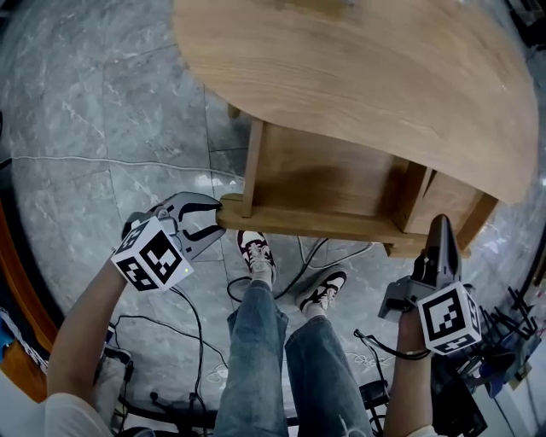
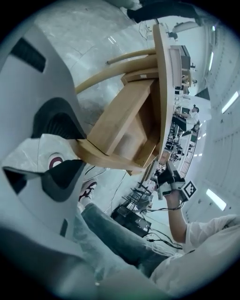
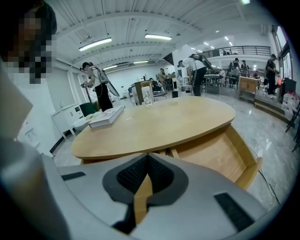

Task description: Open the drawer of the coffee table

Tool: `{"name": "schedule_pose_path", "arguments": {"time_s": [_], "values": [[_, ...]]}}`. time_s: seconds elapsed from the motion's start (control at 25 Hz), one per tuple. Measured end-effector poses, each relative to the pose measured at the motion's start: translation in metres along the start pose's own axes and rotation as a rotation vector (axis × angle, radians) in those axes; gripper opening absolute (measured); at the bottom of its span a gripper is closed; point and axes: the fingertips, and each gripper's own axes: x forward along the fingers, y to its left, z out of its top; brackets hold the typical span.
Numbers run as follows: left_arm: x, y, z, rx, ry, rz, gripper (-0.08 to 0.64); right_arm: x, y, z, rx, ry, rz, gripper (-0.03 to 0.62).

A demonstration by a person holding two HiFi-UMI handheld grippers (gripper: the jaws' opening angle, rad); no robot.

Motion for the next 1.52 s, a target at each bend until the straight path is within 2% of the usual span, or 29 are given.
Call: {"name": "schedule_pose_path", "arguments": {"time_s": [0.2,0.4,0.52,0.6,0.76,0.84,0.96,1.12,1.24,1.36,1.52], "values": [[-0.004,0.002,-0.005,-0.163,-0.031,0.044,0.138,-0.013,-0.002,0.015,-0.005,-0.022,0.021,0.0],[-0.017,-0.006,-0.009,-0.263,-0.011,0.131,0.143,-0.036,-0.013,0.034,-0.014,-0.05,0.039,0.0],[-0.038,-0.017,0.007,-0.34,-0.083,0.225,0.139,-0.054,-0.029,0.047,-0.025,-0.071,0.043,0.0],[-0.062,-0.02,0.041,-0.388,-0.206,0.324,0.132,-0.066,-0.042,0.057,-0.022,-0.094,0.045,0.0],[-0.115,-0.025,0.148,-0.43,-0.519,0.515,0.123,-0.093,-0.065,0.073,-0.002,-0.131,0.06,0.0],[-0.134,-0.041,0.203,-0.427,-0.622,0.58,0.112,-0.12,-0.072,0.091,-0.014,-0.169,0.072,-0.002],[-0.164,-0.075,0.278,-0.447,-0.73,0.649,0.109,-0.171,-0.078,0.128,-0.073,-0.226,0.078,0.0],[-0.201,-0.122,0.362,-0.496,-0.82,0.697,0.06,-0.231,-0.087,0.173,-0.131,-0.279,0.095,-0.002],[-0.225,-0.151,0.414,-0.48,-0.837,0.727,0.025,-0.269,-0.098,0.202,-0.087,-0.314,0.111,-0.001],[-0.254,-0.178,0.444,-0.466,-0.824,0.793,0.003,-0.31,-0.102,0.23,-0.044,-0.357,0.137,0.0],[-0.291,-0.208,0.465,-0.475,-0.816,0.877,-0.005,-0.356,-0.108,0.263,-0.061,-0.42,0.179,-0.001]]}}
